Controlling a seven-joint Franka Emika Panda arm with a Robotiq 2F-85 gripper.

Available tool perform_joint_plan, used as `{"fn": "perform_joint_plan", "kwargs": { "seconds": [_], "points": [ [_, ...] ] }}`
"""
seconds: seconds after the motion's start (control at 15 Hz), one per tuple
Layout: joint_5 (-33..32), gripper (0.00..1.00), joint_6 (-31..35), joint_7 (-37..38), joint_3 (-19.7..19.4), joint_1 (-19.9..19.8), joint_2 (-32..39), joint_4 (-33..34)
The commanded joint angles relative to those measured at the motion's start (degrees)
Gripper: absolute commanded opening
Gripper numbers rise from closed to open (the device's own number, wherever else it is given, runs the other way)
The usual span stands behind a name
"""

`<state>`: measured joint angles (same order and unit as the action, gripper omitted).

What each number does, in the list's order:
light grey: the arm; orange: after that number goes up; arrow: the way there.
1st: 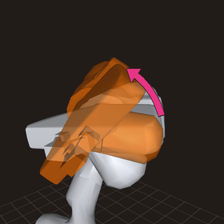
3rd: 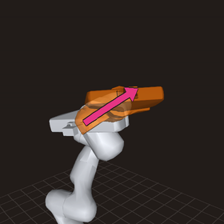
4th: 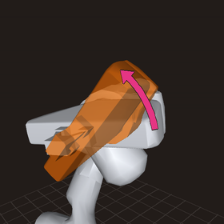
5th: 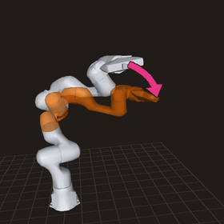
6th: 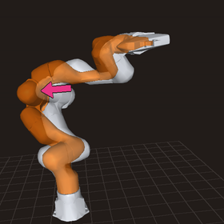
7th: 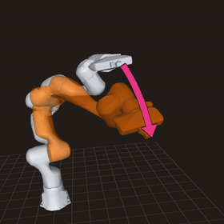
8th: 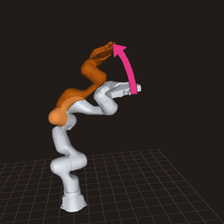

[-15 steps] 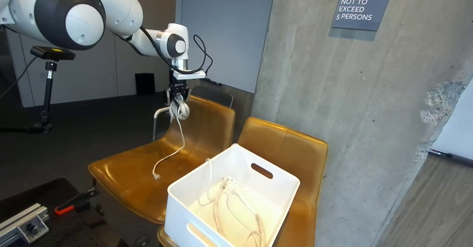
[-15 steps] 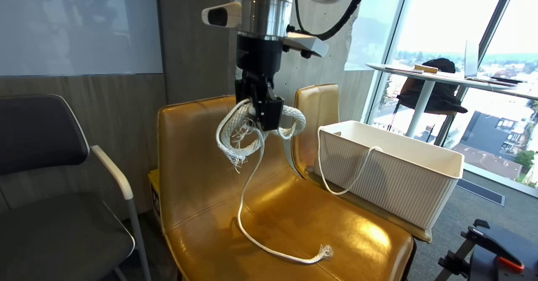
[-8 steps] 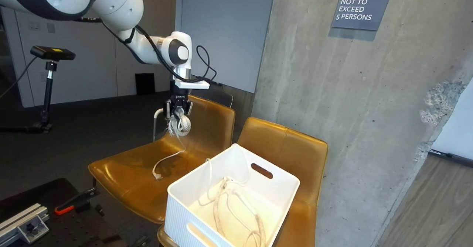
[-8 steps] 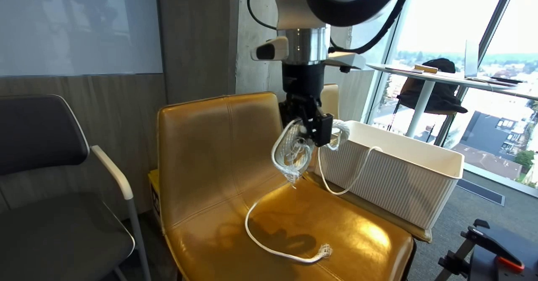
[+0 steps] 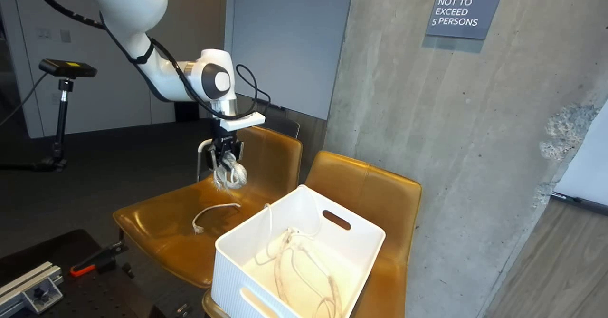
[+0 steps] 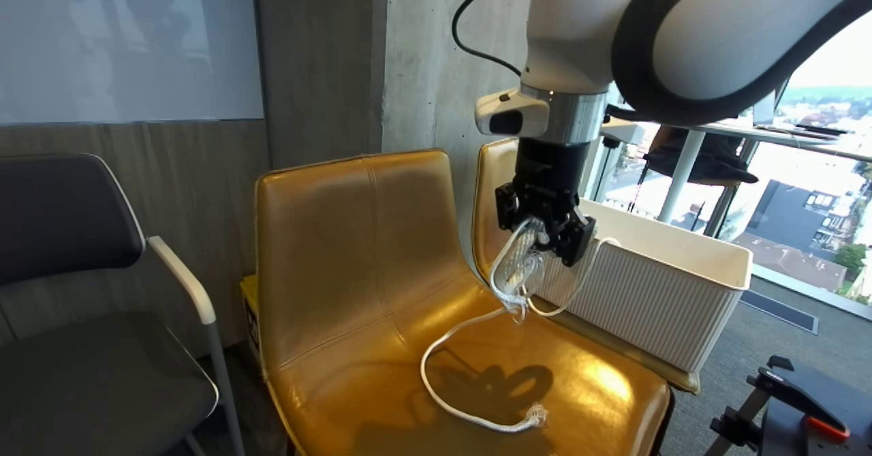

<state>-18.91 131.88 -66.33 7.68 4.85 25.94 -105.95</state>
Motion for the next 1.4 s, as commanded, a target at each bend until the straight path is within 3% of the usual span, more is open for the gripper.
{"fn": "perform_joint_plan", "kwargs": {
  "seconds": [0.0,0.2,0.27,0.33,0.53,1.0,1.33],
  "points": [
    [0.2,0.0,15.7,1.4,0.5,-1.3,-5.9,-13.9],
    [1.4,0.0,25.7,3.0,0.3,-2.2,-6.3,-17.6],
    [1.0,0.25,28.4,4.1,-0.3,-2.4,-6.1,-17.4],
    [0.7,0.27,30.5,4.9,-0.7,-2.8,-5.8,-16.6],
    [0.3,0.48,31.8,6.0,-1.1,-3.2,-4.1,-11.2],
    [3.5,0.98,19.1,4.3,1.2,-2.8,3.6,6.5],
    [2.4,1.0,-0.8,1.0,-2.7,-4.5,6.9,16.6]
  ]
}}
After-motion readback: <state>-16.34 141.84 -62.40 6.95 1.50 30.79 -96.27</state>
